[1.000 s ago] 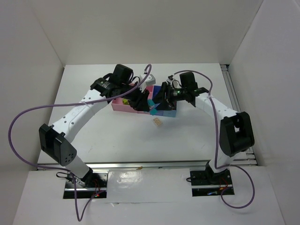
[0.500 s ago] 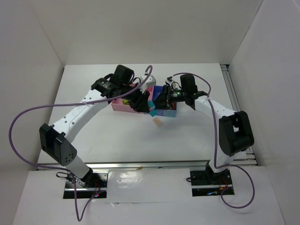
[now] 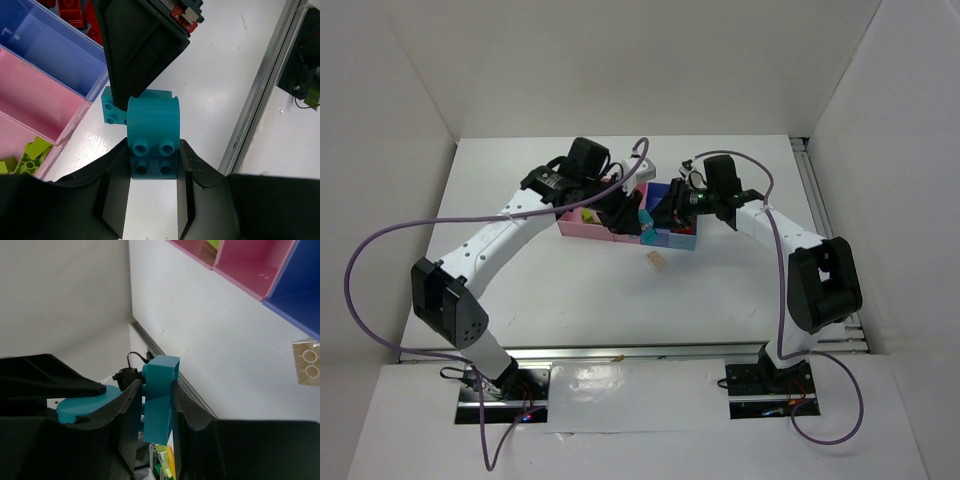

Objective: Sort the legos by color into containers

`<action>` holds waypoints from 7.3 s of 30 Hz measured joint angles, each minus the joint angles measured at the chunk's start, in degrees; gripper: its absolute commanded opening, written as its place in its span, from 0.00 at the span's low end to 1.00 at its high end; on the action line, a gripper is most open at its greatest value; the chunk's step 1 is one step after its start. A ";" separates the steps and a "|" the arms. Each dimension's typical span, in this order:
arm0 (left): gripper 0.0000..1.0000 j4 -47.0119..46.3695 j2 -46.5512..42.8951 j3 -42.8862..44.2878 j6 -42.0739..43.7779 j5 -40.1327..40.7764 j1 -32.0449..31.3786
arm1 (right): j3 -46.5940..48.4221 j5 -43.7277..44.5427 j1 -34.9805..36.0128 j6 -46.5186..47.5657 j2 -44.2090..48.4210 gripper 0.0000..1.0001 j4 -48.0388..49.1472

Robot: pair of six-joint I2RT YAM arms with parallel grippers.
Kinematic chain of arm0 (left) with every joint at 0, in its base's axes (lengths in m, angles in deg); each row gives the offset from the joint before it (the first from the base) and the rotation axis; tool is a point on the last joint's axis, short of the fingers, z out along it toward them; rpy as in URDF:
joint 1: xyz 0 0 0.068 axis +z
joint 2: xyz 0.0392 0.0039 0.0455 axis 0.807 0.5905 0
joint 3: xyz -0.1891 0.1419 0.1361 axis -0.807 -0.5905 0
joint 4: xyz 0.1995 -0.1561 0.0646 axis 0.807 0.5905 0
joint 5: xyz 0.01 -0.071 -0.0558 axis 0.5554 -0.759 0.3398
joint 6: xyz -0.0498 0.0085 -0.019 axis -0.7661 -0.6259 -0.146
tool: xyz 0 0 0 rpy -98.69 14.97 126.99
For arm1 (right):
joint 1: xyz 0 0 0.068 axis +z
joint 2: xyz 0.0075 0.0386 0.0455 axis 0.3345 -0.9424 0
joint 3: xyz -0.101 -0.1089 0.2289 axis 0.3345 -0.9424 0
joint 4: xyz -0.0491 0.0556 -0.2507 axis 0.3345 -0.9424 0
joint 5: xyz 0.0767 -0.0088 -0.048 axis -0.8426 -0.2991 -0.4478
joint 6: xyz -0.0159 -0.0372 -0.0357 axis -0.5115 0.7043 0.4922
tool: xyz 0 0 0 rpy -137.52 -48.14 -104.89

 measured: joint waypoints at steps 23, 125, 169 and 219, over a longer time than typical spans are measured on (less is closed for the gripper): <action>0.00 -6.01 -2.64 -10.95 -10.56 1.18 6.95 | 8.96 14.64 -1.60 4.85 -4.00 0.31 -6.14; 0.00 -38.42 6.03 -7.26 -48.63 -29.62 20.06 | -10.34 19.15 4.63 9.31 14.51 0.29 7.78; 0.91 -1.53 -3.50 6.36 -37.94 26.05 17.66 | 13.35 40.89 8.44 17.57 -6.25 0.37 -3.34; 0.87 -5.44 -15.67 -10.58 -40.22 25.20 24.55 | -9.73 64.41 24.74 30.27 -6.82 0.74 -2.16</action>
